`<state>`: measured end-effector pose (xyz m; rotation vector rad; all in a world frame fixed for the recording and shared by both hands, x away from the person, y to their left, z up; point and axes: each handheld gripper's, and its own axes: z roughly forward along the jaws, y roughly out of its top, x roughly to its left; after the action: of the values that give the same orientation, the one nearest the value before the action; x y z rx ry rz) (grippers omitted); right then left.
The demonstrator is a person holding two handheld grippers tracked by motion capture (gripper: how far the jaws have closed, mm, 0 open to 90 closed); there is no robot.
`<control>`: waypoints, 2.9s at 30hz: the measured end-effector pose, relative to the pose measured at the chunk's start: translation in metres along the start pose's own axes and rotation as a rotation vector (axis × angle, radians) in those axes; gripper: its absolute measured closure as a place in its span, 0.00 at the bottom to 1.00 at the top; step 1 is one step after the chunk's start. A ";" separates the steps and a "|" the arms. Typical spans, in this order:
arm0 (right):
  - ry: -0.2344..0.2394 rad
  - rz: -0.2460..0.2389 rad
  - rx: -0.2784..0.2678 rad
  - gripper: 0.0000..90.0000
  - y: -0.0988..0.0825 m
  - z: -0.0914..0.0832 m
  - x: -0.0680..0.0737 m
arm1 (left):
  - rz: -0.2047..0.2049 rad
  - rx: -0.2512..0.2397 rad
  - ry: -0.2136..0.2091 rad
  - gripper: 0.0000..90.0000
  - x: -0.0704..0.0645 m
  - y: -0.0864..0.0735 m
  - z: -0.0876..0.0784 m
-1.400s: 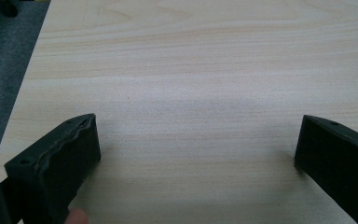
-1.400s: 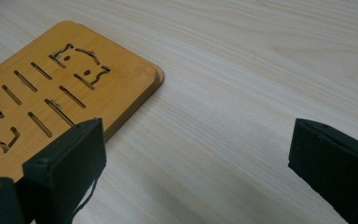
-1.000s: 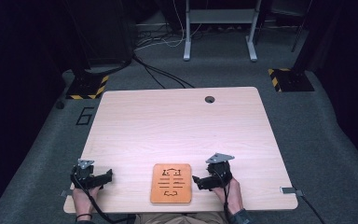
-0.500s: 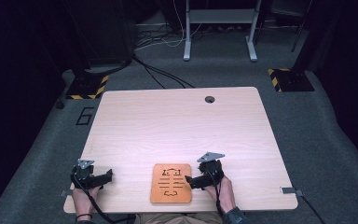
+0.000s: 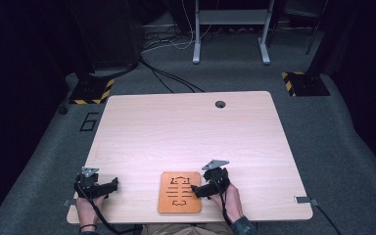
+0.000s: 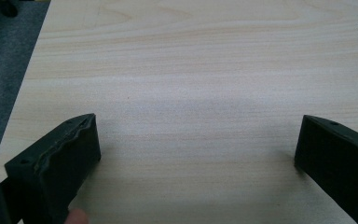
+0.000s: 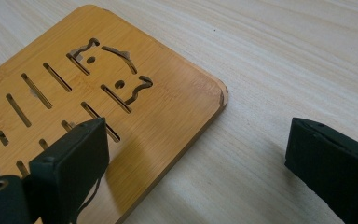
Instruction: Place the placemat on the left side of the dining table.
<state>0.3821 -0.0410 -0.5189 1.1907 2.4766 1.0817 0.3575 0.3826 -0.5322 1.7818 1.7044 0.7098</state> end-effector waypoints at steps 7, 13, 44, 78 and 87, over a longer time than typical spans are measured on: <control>0.000 -0.014 0.003 0.06 -0.001 0.001 0.003 | -0.001 0.000 -0.002 0.00 0.000 0.000 0.000; 0.009 -0.015 0.007 0.06 -0.003 0.001 0.003 | -0.002 -0.001 -0.001 0.00 0.000 0.000 0.000; 0.013 -0.033 -0.006 0.06 -0.009 -0.005 -0.006 | -0.002 0.000 -0.001 0.00 0.000 0.000 0.000; 0.017 -0.037 -0.023 0.06 -0.020 -0.014 -0.014 | -0.007 -0.003 0.008 0.01 -0.002 -0.001 -0.001; 0.016 -0.031 -0.030 0.06 -0.022 -0.016 -0.015 | -0.007 -0.002 0.007 0.01 -0.001 -0.001 -0.001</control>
<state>0.3722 -0.0697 -0.5248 1.1357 2.4735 1.1200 0.3559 0.3813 -0.5321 1.7732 1.7137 0.7152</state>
